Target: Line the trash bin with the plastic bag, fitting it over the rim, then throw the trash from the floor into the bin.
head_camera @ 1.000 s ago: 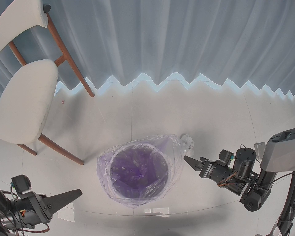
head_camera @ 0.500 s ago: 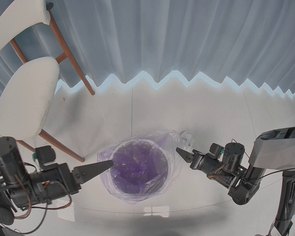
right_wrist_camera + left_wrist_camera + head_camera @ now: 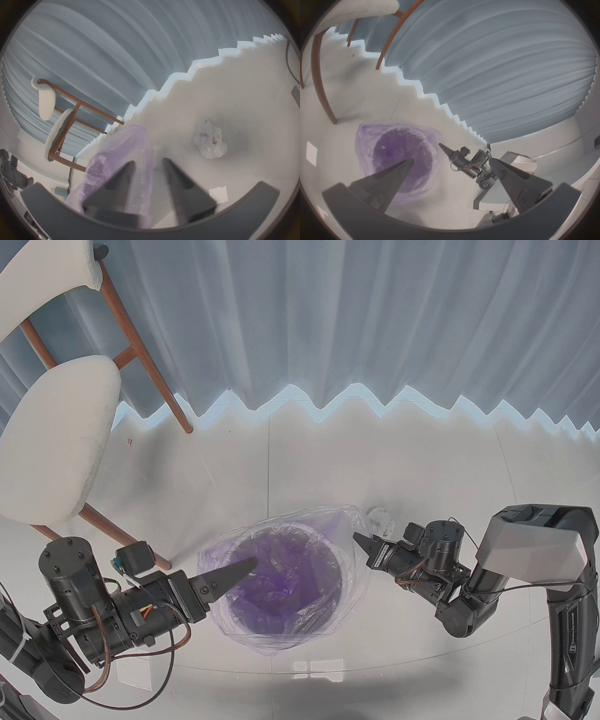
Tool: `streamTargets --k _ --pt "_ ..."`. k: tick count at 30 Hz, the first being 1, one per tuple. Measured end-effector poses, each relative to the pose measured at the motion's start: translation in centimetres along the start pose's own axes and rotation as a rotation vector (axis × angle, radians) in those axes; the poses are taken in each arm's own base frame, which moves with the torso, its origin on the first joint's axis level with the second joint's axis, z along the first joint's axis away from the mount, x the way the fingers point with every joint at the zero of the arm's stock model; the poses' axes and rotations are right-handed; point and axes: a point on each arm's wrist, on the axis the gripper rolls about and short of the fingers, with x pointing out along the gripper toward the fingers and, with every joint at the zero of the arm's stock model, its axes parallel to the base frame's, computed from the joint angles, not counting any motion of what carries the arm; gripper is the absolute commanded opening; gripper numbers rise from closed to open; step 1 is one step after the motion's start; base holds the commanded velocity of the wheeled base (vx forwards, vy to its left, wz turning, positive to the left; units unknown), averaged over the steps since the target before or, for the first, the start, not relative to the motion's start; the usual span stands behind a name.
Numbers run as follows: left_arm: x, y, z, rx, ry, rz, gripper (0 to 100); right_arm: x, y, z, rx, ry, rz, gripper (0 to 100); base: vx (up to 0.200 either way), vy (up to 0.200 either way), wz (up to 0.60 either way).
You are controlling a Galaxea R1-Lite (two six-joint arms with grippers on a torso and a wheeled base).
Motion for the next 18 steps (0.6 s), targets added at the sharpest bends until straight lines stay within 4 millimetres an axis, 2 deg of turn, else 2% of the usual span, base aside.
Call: streamTargets --k 8,18 --pt "0.6 1.8 -1.6 0.069 0.048 0.113 100 1.4 -2.7 -1.0 0.01 0.006 -0.065 0 0.0 0.0 0.0" --pt "1.2 2.3 -2.7 0.084 0.078 0.158 100 3.2 -5.1 -3.7 -0.02 0.034 -0.116 0 0.0 0.0 0.0"
